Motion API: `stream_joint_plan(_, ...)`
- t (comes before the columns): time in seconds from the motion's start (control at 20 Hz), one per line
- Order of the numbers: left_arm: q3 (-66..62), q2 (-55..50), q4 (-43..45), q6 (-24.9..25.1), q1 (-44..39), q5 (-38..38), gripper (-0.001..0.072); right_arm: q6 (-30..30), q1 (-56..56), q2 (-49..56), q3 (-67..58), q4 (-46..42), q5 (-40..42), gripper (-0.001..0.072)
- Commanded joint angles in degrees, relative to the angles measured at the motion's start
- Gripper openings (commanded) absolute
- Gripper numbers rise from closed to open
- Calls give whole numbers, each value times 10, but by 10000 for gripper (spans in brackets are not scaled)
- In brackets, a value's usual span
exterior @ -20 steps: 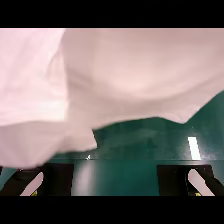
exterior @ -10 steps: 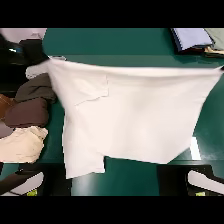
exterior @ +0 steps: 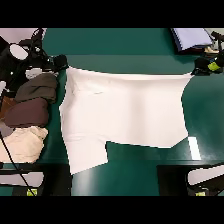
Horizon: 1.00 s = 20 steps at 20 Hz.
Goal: Fold the shirts.
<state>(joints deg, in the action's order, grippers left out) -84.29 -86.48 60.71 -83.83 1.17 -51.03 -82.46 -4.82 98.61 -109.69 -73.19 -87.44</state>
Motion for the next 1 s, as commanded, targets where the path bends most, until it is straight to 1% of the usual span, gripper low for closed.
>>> stream_joint_plan(0.0,-11,-15,4,48,19,-82,25,20,-4,2,19,-1,-11,11)
stream_joint_plan(0.1,10,-15,48,58,16,-144,24,20,-4,-35,102,-20,11,11)
stream_joint_plan(0.15,28,-15,52,65,13,-152,24,20,-4,-52,148,-16,32,11)
stream_joint_plan(0.25,69,-15,51,63,13,-150,25,20,0,-76,225,-13,64,12)
stream_joint_plan(0.4,109,-15,52,56,13,-151,30,19,9,-83,290,-13,74,16)
stream_joint_plan(0.45,114,-15,52,44,13,-153,267,20,9,-83,304,-2,74,151)
stream_joint_plan(0.5,114,-14,52,31,14,-159,510,20,9,-83,312,15,74,366)
stream_joint_plan(0.55,113,-10,52,26,15,-166,462,20,3,-85,314,30,72,383)
stream_joint_plan(0.6,113,-1,54,26,15,-179,396,20,-5,-94,314,49,63,383)
stream_joint_plan(0.75,148,87,96,22,13,-229,399,22,-26,-169,343,59,35,383)
stream_joint_plan(0.85,229,178,139,-4,13,-237,399,22,-43,-239,398,60,34,383)
stream_joint_plan(0.95,331,264,148,-21,13,-249,399,22,-54,-291,446,60,41,383)
